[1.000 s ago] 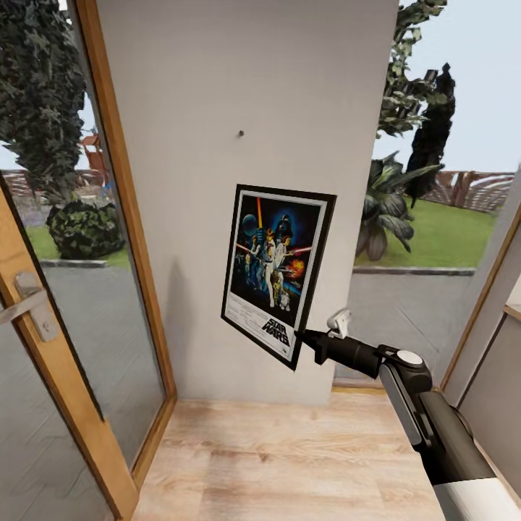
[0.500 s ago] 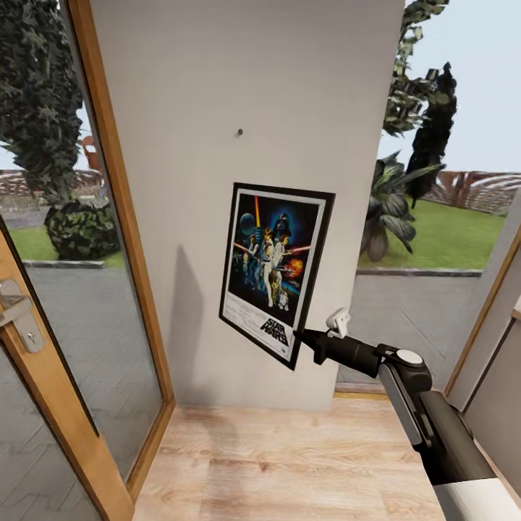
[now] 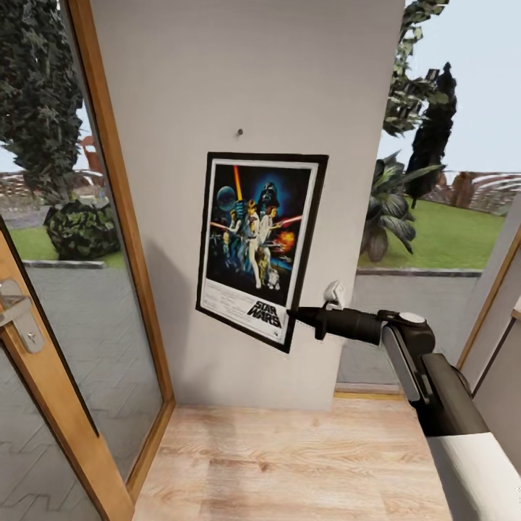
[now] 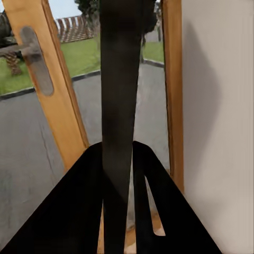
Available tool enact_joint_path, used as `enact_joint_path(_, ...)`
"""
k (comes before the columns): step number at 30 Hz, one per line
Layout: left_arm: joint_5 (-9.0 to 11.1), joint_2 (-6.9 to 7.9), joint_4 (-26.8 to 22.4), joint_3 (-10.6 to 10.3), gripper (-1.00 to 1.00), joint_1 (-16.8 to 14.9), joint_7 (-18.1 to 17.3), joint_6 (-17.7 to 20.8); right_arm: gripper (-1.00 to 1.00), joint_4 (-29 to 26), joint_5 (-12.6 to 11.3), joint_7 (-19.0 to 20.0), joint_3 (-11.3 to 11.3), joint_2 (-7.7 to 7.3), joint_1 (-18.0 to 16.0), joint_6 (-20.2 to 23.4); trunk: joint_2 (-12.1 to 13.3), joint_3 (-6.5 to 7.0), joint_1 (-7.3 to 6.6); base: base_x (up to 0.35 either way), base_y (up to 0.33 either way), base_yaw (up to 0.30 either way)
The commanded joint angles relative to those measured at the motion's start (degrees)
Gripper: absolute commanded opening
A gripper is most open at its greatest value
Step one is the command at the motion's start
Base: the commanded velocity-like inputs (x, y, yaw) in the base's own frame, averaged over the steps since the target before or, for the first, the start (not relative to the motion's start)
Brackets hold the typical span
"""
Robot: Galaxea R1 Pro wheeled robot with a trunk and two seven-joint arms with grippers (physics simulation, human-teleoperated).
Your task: Pick up the poster from the kitchen countertop and hang it on one of the wall nails in the kitchen.
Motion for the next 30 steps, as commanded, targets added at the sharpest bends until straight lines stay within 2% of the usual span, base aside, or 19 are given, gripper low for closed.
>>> enact_joint_path(1, 0.36, -0.01, 0.00, 0.14, 1.00, 0.02, -0.34, 0.00, -1.00, 0.02, -0.29, 0.54, 0.05, -0.08, -0.84, 1.07, -0.03, -0.01, 0.02, 0.000, 0.000, 0.000)
enact_joint_path(8, 0.36, 0.01, 0.28, 0.23, 1.00, 0.02, -0.34, -0.25, -1.00, 0.03, -0.15, 4.36, 0.02, -0.21, -6.77, 6.56, -0.03, -0.01, 0.02, 0.000, 0.000, 0.000)
enact_joint_path(14, 0.36, 0.02, 0.38, 0.24, 1.00, 0.01, -0.34, -0.33, -1.00, 0.34, -0.18, 6.19, 0.03, -0.71, -13.84, 12.33, -0.03, -0.01, 0.02, 0.000, 0.000, 0.000)
enact_joint_path(15, 0.36, 0.02, 0.39, 0.25, 1.00, 0.01, -0.34, -0.34, -1.00, 0.95, -0.20, 8.73, 0.03, -1.62, -17.20, 13.48, -0.03, -0.01, 0.02, 0.000, 0.000, 0.000)
enact_joint_path(16, 0.36, 0.02, 0.39, 0.25, 1.00, 0.01, -0.34, -0.34, -1.00, 1.29, -0.20, 9.56, 0.03, -1.92, -18.08, 13.84, -0.03, -0.01, 0.02, 0.000, 0.000, 0.000)
enact_joint_path(17, 0.36, 0.02, 0.39, 0.25, 1.00, 0.02, -0.34, -0.36, -1.00, 2.75, -0.20, 11.83, 0.03, -2.83, -20.71, 14.91, -0.03, -0.01, 0.02, 0.000, 0.000, 0.000)
enact_joint_path(18, 0.36, 0.02, 0.39, 0.25, 1.00, 0.03, -0.34, -0.35, -1.00, 6.71, -0.33, 14.16, -0.03, -3.77, -24.65, 15.77, -0.03, -0.01, 0.02, 0.000, 0.000, 0.000)
enact_joint_path(24, 0.39, 0.02, 0.40, 0.25, 1.00, 0.03, -0.34, -0.38, -1.00, 9.99, -0.55, 15.65, 0.05, -4.07, -26.25, 14.51, -0.03, -0.01, 0.02, 0.000, 0.000, 0.000)
enact_joint_path(25, 0.44, 0.02, 0.35, 0.25, 1.00, 0.02, -0.34, -0.39, -1.00, 13.60, -0.12, 19.81, 0.10, -4.59, -26.33, 10.94, -0.03, -0.01, 0.02, 0.000, 0.000, 0.000)
enact_joint_path(30, 0.44, 0.02, 0.37, 0.25, 1.00, 0.02, -0.34, -0.36, -1.00, 15.43, -0.05, 20.68, 0.22, -4.83, -26.34, 8.04, -0.03, -0.01, 0.02, 0.000, 0.000, 0.000)
